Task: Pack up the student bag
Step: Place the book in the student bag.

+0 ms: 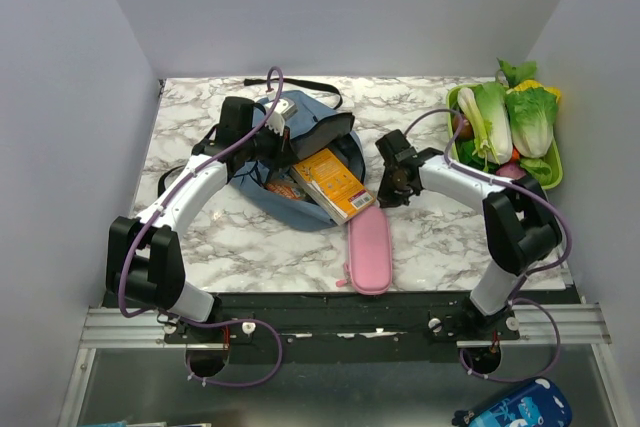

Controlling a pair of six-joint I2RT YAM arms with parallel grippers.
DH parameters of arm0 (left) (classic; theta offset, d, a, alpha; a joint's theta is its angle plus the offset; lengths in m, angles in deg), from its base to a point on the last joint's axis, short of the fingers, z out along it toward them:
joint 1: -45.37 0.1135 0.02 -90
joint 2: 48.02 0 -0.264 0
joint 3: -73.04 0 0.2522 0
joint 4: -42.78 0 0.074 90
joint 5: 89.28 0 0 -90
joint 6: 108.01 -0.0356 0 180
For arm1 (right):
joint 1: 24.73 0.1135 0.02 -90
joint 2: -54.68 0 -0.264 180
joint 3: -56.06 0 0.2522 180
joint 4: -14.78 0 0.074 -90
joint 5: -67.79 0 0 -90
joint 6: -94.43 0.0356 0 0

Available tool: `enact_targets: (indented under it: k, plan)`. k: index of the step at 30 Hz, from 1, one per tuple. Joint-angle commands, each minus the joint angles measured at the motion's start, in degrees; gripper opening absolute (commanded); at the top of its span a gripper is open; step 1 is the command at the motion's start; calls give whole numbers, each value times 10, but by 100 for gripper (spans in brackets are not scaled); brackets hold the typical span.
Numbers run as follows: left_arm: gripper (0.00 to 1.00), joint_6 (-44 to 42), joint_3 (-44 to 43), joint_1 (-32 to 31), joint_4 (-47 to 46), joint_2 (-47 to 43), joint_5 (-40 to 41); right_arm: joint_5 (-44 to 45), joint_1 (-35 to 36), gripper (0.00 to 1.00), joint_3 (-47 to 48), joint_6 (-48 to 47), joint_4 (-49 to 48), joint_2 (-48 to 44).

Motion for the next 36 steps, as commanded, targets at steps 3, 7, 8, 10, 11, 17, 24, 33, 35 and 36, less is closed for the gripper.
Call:
enact_targets:
  k: [3, 7, 8, 10, 11, 17, 24, 33, 35, 36]
  plan:
    - [0, 2, -19, -3, -6, -18, -20, -40, 5, 3, 32, 16, -31, 11]
    - [0, 2, -15, -3, -8, -16, -20, -55, 7, 2, 50, 17, -45, 17]
    - [0, 2, -16, -3, -8, -16, -20, -55, 10, 2, 57, 18, -49, 19]
    - [0, 2, -16, -3, -7, -15, -20, -78, 14, 1, 60, 23, -58, 22]
    - [0, 1, -18, -3, -6, -14, -19, -91, 15, 1, 64, 27, -66, 27]
    - [0, -3, -23, -3, 0, -14, -19, -120, 19, 1, 87, 41, -93, 47]
    - [0, -3, -29, -3, 4, -11, -20, -143, 45, 1, 174, 29, -108, 95]
    - [0, -8, -29, -3, 8, -11, -14, -178, 79, 1, 147, -40, -163, 71]
    - [0, -6, -29, -3, 7, -11, -15, -139, 67, 2, 134, -40, -148, 47]
    - [0, -7, -28, -3, 8, -12, -15, -121, 63, 5, 116, -40, -141, 33]
